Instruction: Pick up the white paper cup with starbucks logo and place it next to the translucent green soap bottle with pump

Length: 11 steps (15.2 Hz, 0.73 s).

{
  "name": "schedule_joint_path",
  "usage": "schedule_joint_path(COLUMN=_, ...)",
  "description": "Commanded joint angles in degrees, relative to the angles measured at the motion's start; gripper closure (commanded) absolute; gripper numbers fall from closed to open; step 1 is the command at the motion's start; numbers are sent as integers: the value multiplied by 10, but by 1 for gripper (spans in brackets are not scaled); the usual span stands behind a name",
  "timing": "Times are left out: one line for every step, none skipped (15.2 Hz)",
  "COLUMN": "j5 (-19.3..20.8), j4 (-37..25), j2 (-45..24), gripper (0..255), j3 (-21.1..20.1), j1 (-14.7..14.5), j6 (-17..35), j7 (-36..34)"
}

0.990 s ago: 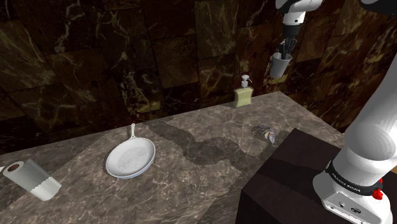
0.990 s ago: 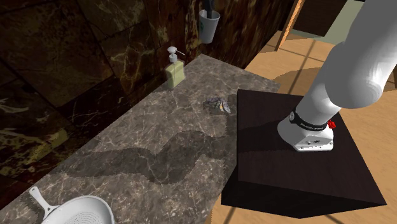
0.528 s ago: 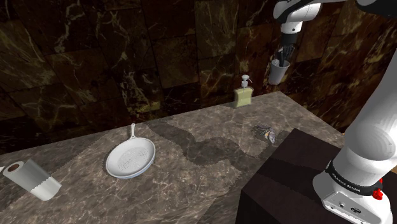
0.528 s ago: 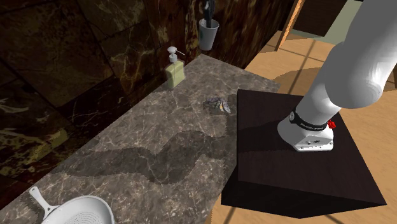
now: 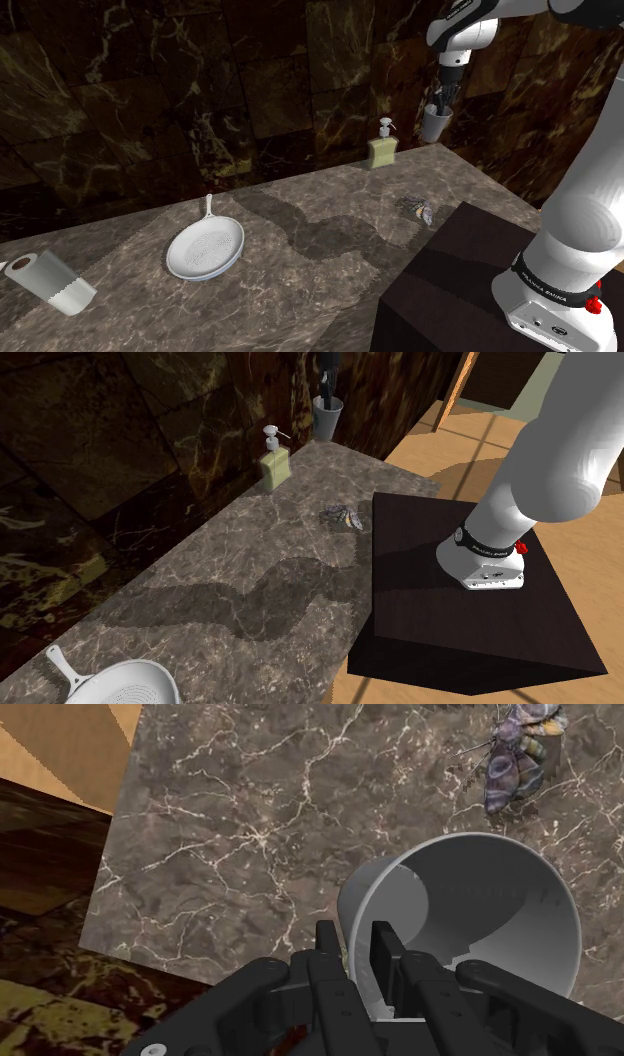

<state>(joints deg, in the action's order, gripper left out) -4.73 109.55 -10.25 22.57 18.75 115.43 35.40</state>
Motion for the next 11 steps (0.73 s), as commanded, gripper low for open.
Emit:
schedule_joint_path(j5=-2, j4=13, j2=-3, gripper=255, j3=-1, j1=0, j6=16, j7=0)
schedule_joint_path(j5=-4, j4=17, j2=-6, gripper=255, j3=-1, j1=0, j6=23, j7=2)
schedule_joint_path(j5=-5, j4=21, j2=-10, gripper=255, j3=-2, j1=0, j6=30, j7=3)
schedule_joint_path(j5=-7, j4=25, j2=-13, gripper=255, j3=-2, j1=1, j6=37, j7=4)
schedule_joint_path(j5=-9, j4=28, j2=-17, gripper=255, j3=-2, j1=1, j6=44, j7=5)
schedule_joint_path(j5=-11, j4=32, j2=-20, gripper=255, j3=-3, j1=1, j6=50, j7=7)
schedule_joint_path(j5=-13, j4=35, j2=-24, gripper=255, j3=-3, j1=2, j6=57, j7=8)
schedule_joint_path(j5=-15, j4=38, j2=-28, gripper=255, j3=-4, j1=2, j6=64, j7=9)
schedule_joint_path(j5=-17, j4=41, j2=-32, gripper=255, j3=-5, j1=3, j6=71, j7=11)
schedule_joint_path(j5=-19, j4=44, j2=-36, gripper=255, j3=-5, j1=3, j6=77, j7=12)
schedule_joint_path(j5=-21, j4=47, j2=-40, gripper=255, j3=-6, j1=4, j6=84, j7=14)
